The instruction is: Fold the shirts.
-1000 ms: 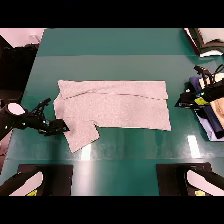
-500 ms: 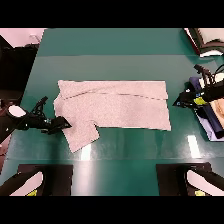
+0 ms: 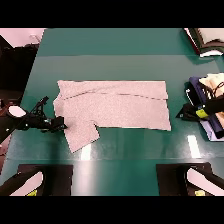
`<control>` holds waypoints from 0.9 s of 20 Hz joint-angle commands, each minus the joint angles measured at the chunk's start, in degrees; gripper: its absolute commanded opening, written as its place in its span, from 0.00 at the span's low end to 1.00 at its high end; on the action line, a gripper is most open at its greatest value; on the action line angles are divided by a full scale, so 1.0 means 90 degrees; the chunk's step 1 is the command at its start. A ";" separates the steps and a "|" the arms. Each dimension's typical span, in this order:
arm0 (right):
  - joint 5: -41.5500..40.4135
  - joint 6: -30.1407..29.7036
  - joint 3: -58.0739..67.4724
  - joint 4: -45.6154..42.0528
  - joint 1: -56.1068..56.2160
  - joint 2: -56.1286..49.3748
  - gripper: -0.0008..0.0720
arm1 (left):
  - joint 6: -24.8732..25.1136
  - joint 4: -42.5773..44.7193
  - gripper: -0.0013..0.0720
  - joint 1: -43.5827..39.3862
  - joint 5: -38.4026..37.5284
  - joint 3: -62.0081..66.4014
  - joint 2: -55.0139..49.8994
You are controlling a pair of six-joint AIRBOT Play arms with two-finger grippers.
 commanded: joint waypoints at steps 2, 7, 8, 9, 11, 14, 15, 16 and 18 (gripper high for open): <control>-0.0755 -0.0447 -0.1032 0.0661 -0.0527 0.0000 0.52 | 0.0119 -0.0019 0.05 0.0002 -0.0114 0.0005 0.0005; -0.0950 -0.0559 -0.1450 0.0821 -0.0240 -0.0299 0.52 | 0.0119 -0.0019 0.05 0.0002 -0.0114 0.0005 0.0005; -0.0976 -0.0559 -0.1450 0.0831 -0.0102 -0.0389 0.52 | 0.0119 -0.0012 0.05 0.0005 -0.0124 0.0005 0.0005; -0.0993 -0.0556 -0.1450 0.0828 0.0027 -0.0461 0.52 | 0.0121 -0.0012 0.05 0.0005 -0.0138 0.0005 0.0005; -0.0954 -0.0559 -0.1450 0.0775 0.0240 -0.0542 0.37 | 0.0121 -0.0007 0.05 0.0005 -0.0146 0.0005 0.0005; -0.0889 -0.0627 -0.1447 0.0746 0.0306 -0.0257 0.03 | 0.0240 0.0245 0.05 0.0005 -0.0636 0.0104 0.0005; -0.0821 -0.0622 -0.1443 0.0636 0.0308 -0.0053 0.03 | 0.0236 0.0478 0.05 0.0002 -0.0935 0.0219 0.0032; -0.0682 -0.0605 -0.1433 0.0398 0.0308 0.0209 0.03 | 0.0236 0.0670 0.05 0.0002 -0.1171 0.0313 0.0138; -0.0204 -0.0342 -0.1433 -0.0308 0.0311 0.0753 0.03 | 0.0233 0.0811 0.05 0.0002 -0.1547 0.0403 0.0566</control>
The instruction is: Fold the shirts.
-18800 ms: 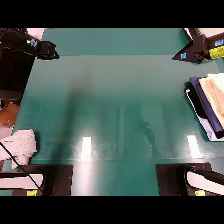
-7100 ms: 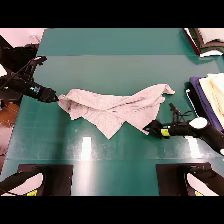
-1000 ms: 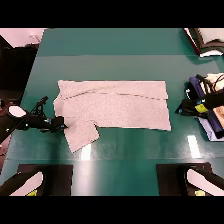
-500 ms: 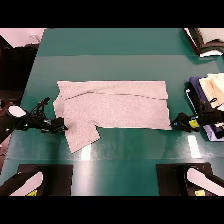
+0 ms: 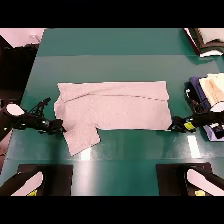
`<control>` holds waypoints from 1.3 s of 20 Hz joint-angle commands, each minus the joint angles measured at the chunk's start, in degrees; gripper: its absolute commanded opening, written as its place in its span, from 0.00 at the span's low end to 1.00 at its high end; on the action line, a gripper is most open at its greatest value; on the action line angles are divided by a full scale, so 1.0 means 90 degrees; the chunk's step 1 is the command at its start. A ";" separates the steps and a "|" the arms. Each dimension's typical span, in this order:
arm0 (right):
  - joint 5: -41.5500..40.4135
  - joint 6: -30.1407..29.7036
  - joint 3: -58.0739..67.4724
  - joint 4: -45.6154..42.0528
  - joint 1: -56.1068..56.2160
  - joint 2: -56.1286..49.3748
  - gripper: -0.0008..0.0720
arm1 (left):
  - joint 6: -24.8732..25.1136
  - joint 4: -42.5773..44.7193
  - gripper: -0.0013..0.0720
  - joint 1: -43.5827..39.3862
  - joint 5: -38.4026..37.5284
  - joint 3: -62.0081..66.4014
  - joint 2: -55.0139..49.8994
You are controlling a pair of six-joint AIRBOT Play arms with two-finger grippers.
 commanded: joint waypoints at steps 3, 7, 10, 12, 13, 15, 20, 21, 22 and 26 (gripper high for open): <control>0.1212 0.0602 0.0000 -0.1562 0.0032 0.1341 0.03 | 0.0029 0.0206 0.05 0.0002 -0.1433 0.0141 0.1083; 0.1156 0.0699 0.0000 -0.1537 0.0049 0.2130 0.03 | 0.0034 -0.0345 0.05 0.0002 -0.1979 0.0204 0.1282; 0.0818 0.0755 0.0092 -0.1537 0.0046 0.2244 0.03 | 0.0024 -0.0347 0.05 0.0002 -0.1073 0.0777 0.1270; 0.0811 0.0755 0.0515 -0.1540 0.0046 0.1950 0.03 | 0.0027 -0.0345 0.05 0.0005 -0.0525 0.1173 0.1258; 0.0804 0.0753 0.0777 -0.1477 0.0049 0.1698 0.03 | 0.0024 -0.0347 0.05 0.0002 -0.0284 0.1287 0.1251; 0.0719 0.0726 0.1275 -0.1190 0.0053 0.1090 0.03 | 0.0024 -0.0350 0.05 0.0005 0.0148 0.1331 0.1166; 0.0413 0.0726 0.2285 -0.0797 0.0165 -0.0301 0.03 | 0.0036 -0.0651 0.05 0.0002 0.0996 0.1331 0.0420; 0.0347 0.0726 0.2480 -0.0780 0.0277 -0.0566 0.03 | 0.0039 -0.0663 0.05 0.0002 0.1139 0.1331 0.0245; 0.0257 0.0726 0.2652 -0.0753 0.0386 -0.0797 0.03 | 0.0036 -0.0658 0.05 0.0005 0.1316 0.1331 0.0080; -0.0262 0.0797 0.3373 -0.0695 0.0797 -0.1695 0.03 | 0.0032 -0.0675 0.05 0.0005 0.2205 0.1331 -0.0352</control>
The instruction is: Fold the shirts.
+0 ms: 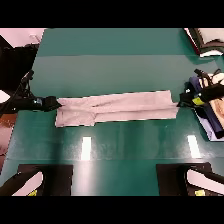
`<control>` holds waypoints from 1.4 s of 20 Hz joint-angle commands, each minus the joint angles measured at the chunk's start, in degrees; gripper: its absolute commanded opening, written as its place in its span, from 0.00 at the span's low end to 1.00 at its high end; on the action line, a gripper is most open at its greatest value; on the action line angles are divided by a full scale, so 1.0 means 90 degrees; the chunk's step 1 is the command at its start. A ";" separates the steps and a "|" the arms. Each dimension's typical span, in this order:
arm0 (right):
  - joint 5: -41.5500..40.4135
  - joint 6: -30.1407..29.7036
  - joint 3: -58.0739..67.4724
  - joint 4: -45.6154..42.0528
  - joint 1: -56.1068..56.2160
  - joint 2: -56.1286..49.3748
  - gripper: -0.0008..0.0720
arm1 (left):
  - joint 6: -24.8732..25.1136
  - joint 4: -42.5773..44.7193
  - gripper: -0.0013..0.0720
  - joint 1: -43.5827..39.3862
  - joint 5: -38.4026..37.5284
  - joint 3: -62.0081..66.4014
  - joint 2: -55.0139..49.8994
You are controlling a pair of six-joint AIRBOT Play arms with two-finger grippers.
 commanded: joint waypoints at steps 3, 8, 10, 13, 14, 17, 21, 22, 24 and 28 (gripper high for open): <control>-0.0816 0.0350 0.0923 0.0323 0.0381 -0.1151 0.44 | -0.0163 -0.0053 0.67 0.0005 0.1319 0.0010 -0.0432; -0.0291 -0.0342 0.1251 0.1302 -0.0104 -0.1375 0.73 | -0.0461 -0.0049 0.87 0.0005 0.0794 0.0255 -0.0432; 0.0114 -0.0738 0.1039 0.1304 -0.0469 -0.1273 0.73 | -0.0464 -0.0063 0.70 0.0002 0.0253 0.0294 -0.0432; 0.0376 -0.1192 0.0505 0.1401 -0.1090 -0.1277 0.73 | -0.0381 -0.0061 0.05 0.0002 -0.0318 0.0294 -0.0432; 0.0347 -0.1358 0.0323 0.1545 -0.1285 -0.1319 0.73 | -0.0294 -0.0061 0.05 0.0002 -0.0420 0.0294 -0.0432; 0.0352 -0.1756 0.0058 0.2038 -0.1736 -0.1656 0.71 | -0.0294 -0.0061 0.05 0.0002 -0.0493 0.0294 -0.0432; 0.0401 -0.2227 0.0010 0.2832 -0.1766 -0.2198 0.63 | -0.0299 -0.0075 0.05 0.0002 -0.0491 0.0294 -0.0432; 0.0352 -0.2237 0.0010 0.2929 -0.1690 -0.2285 0.63 | -0.0299 -0.0075 0.05 0.0002 -0.0503 0.0294 -0.0432; 0.0202 -0.2249 0.0022 0.2922 -0.1430 -0.2419 0.63 | -0.0296 -0.0073 0.05 0.0002 -0.0483 0.0294 -0.0442; -0.0211 -0.2358 0.0036 0.2924 -0.1030 -0.2446 0.41 | -0.0296 -0.0131 0.05 0.0002 -0.0469 0.0284 -0.0459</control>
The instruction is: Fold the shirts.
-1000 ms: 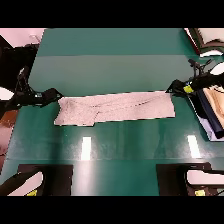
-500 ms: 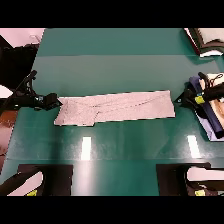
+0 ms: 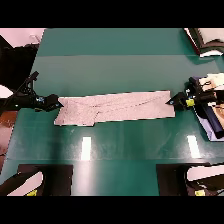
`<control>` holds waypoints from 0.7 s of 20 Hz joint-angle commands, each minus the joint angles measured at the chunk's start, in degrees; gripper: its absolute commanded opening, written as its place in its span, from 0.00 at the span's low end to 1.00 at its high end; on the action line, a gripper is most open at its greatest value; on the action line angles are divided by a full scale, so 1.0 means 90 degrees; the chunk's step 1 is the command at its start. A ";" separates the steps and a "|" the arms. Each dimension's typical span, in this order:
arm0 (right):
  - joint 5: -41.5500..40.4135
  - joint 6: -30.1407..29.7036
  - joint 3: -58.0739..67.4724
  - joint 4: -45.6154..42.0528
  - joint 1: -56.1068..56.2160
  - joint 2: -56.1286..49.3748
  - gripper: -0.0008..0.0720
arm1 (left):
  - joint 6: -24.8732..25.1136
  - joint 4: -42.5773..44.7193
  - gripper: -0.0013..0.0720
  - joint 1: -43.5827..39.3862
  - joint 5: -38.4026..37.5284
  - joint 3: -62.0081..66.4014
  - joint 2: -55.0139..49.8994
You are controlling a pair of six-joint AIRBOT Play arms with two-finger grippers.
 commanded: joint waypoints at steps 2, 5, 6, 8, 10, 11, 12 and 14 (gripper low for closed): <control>-0.0318 -0.0216 0.0000 0.0058 0.0267 -0.0070 0.14 | 0.0010 -0.0214 0.05 -0.0146 0.0056 0.0000 -0.0005; -0.0206 -0.0386 0.0000 0.0219 0.0265 0.0151 0.03 | 0.0002 -0.0219 0.05 -0.1008 0.0665 0.0051 -0.0041; -0.0194 -0.0374 0.0000 0.0214 0.0265 0.0318 0.03 | -0.0005 -0.0221 0.05 -0.1382 0.0821 0.0202 -0.0172; -0.0053 -0.0350 0.0002 0.0219 0.0284 0.0733 0.03 | -0.0044 -0.0306 0.05 -0.2052 0.0942 0.0743 -0.0685; 0.0107 -0.0214 0.0002 0.0219 0.0362 0.1212 0.03 | -0.0044 -0.0330 0.05 -0.2667 0.0996 0.1501 -0.1447; 0.0146 -0.0187 0.0002 0.0233 0.0384 0.1457 0.03 | -0.0046 -0.0333 0.05 -0.2982 0.1013 0.1923 -0.1897; 0.0185 -0.0121 0.0002 0.0398 0.0464 0.1690 0.03 | -0.0046 -0.0333 0.05 -0.3274 0.1008 0.2317 -0.2339; 0.0170 -0.0092 0.0005 0.1037 0.0617 0.2074 0.03 | -0.0102 -0.0357 0.05 -0.3791 0.1003 0.3075 -0.3266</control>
